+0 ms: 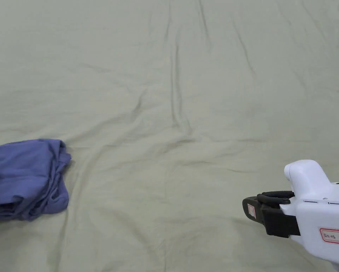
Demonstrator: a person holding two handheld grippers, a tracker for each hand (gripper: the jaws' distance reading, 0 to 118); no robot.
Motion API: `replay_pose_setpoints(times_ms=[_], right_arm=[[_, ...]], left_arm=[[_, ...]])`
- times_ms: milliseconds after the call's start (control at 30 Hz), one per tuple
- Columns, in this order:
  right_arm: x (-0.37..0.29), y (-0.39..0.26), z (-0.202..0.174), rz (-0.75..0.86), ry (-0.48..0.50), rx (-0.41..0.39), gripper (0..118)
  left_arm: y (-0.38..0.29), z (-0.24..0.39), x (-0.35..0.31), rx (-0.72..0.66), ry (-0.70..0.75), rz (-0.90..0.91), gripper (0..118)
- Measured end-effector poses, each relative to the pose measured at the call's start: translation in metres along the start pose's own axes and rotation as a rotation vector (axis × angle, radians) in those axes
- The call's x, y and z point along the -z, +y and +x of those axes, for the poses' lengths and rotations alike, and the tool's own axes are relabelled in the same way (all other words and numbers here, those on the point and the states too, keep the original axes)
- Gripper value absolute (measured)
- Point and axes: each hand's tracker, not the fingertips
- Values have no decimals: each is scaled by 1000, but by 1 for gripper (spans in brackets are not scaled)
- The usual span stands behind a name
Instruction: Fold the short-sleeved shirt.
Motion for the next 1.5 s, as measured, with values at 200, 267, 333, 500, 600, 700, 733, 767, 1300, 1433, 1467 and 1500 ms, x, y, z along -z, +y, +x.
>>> replay_pose_setpoints(times_ms=[200,267,333,500,600,700,733,767,1300,1433,1467,1500], right_arm=[[-35,-1,8,67,-38,-19,2],[-57,0,15,140,-96,-16,2],[-84,0,25,224,-159,-19,2],[-163,10,32,509,-357,-37,2],[-210,24,33,657,-436,-40,2],[-245,39,30,774,-518,-67,2],[-254,45,31,803,-547,-68,2],[-262,50,31,842,-564,-78,2],[-295,96,31,1043,-645,-47,118],[-286,95,39,1056,-682,-46,118],[-285,96,40,1053,-688,-46,118],[-284,96,42,1054,-688,-51,118]], left_arm=[[-36,38,-88,72,119,333,65],[-54,79,-140,136,122,565,0],[-70,120,-166,136,177,749,0],[-100,231,-211,228,76,1014,0],[-114,298,-219,285,47,1103,0],[-123,354,-228,349,38,1171,0],[-125,369,-230,346,8,1182,0],[-125,382,-236,341,-11,1181,0],[-128,434,-236,340,-57,1181,118],[-132,435,-233,320,-87,1186,118],[-133,435,-233,316,-78,1189,118],[-132,435,-233,315,-76,1190,118]])
